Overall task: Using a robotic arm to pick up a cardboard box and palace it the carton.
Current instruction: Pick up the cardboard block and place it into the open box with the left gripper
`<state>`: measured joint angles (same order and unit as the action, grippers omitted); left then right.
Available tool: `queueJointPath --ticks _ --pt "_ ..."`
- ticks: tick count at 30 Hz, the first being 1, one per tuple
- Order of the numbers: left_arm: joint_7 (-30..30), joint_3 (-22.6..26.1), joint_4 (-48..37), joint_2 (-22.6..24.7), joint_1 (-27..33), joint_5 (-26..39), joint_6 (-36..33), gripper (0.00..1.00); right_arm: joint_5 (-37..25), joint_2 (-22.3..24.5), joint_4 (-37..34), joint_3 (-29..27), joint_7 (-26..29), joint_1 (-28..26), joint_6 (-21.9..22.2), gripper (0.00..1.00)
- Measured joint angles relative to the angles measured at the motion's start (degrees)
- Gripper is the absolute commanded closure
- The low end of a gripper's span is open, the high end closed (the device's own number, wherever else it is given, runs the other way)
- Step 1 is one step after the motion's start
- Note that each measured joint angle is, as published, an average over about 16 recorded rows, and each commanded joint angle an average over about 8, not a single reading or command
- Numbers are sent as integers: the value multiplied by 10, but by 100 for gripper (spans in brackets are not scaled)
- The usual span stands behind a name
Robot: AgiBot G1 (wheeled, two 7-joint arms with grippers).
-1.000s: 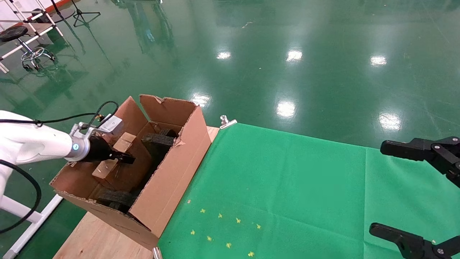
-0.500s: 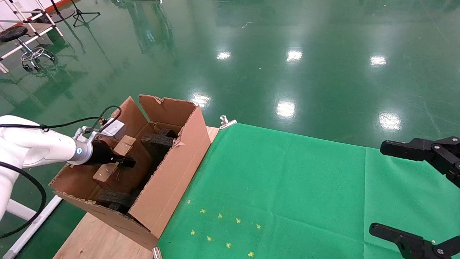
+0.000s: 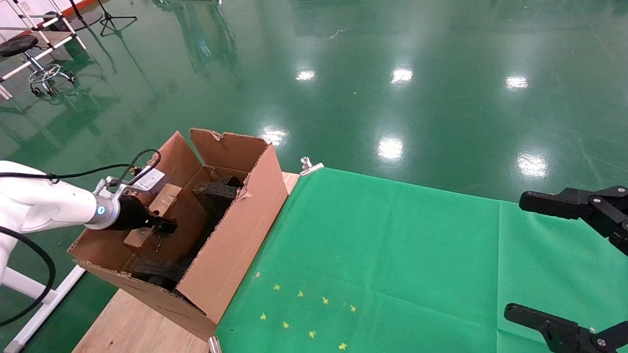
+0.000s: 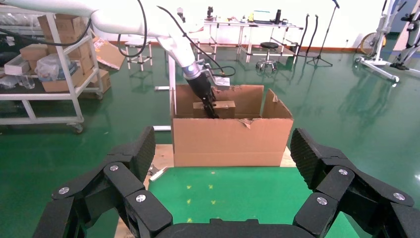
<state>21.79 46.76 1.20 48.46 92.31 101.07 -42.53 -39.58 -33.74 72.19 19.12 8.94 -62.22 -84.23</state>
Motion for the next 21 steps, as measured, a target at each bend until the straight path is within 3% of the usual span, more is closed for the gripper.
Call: queueJointPath --ticks 8,21 --pt "-33 -23 58 -35 9 -35 -22 0 0 0 0 0 0 0 0 0" --pt "-58 -67 216 -121 19 -109 -119 0 0 0 0 0 0 0 0 0"
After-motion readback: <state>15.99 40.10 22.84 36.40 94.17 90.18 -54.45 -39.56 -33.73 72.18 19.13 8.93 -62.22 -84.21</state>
